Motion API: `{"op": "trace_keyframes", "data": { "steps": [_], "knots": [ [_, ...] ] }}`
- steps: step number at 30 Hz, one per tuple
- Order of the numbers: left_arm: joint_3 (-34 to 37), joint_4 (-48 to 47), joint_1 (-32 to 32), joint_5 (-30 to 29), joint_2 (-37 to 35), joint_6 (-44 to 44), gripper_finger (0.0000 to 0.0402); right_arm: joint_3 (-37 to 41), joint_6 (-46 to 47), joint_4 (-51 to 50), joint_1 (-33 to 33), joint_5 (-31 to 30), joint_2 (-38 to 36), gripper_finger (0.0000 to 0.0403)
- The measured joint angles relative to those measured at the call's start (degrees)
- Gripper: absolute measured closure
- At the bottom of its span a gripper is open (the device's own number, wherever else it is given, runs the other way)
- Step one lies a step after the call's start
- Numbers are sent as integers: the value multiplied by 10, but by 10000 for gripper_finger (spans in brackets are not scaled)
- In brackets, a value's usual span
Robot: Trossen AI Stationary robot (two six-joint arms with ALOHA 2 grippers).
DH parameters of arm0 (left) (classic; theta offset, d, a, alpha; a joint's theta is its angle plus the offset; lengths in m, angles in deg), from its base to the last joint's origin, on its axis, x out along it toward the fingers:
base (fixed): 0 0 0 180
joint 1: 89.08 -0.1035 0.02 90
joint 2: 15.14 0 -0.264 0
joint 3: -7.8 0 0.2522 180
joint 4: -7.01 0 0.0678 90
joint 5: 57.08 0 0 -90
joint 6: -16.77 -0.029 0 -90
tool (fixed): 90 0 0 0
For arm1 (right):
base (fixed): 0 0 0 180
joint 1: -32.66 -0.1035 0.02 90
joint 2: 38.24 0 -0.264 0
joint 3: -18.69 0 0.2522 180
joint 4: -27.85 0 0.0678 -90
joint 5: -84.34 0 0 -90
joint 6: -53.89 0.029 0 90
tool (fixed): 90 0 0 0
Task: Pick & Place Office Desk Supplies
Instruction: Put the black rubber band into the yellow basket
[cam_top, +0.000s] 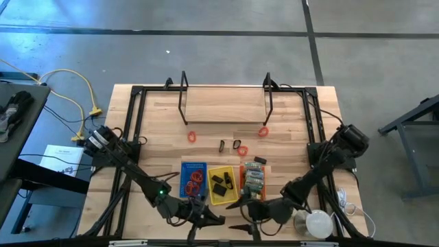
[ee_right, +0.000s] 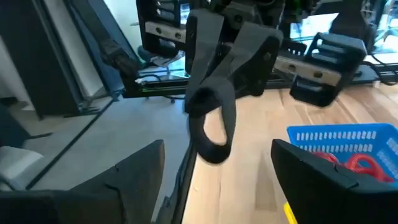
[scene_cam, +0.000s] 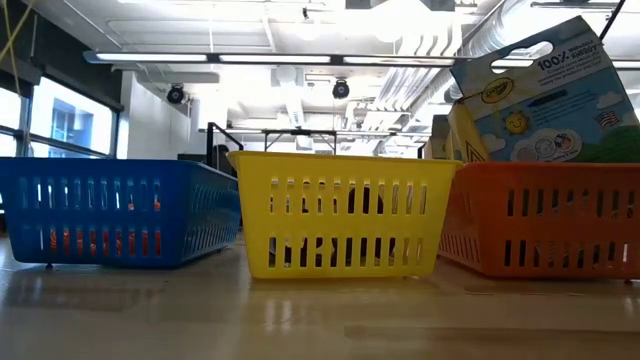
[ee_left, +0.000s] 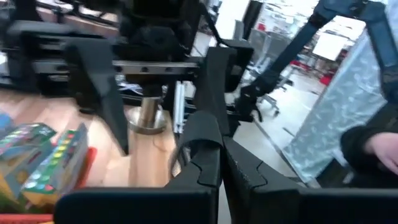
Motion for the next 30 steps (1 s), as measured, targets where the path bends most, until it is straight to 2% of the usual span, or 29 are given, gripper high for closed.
{"op": "trace_keyframes", "data": {
  "steps": [6, 11, 17, 22, 30],
  "knots": [
    [0, 11, -11, 34, 0, -2, 401, 0, 0, 15, 41, 73, 0, 119],
    [0, 12, -15, 38, 0, -2, 401, 0, 1, 12, 67, 148, 0, 119],
    [0, 12, -14, 37, 0, -18, 401, 0, -15, 10, 66, 180, 0, 131],
    [0, 12, -14, 37, 0, -19, 401, 0, -15, 10, 66, 181, 0, 178],
    [0, 11, -14, 37, 0, -20, 401, 0, -17, 10, 70, 196, 0, 285]
  ]
}}
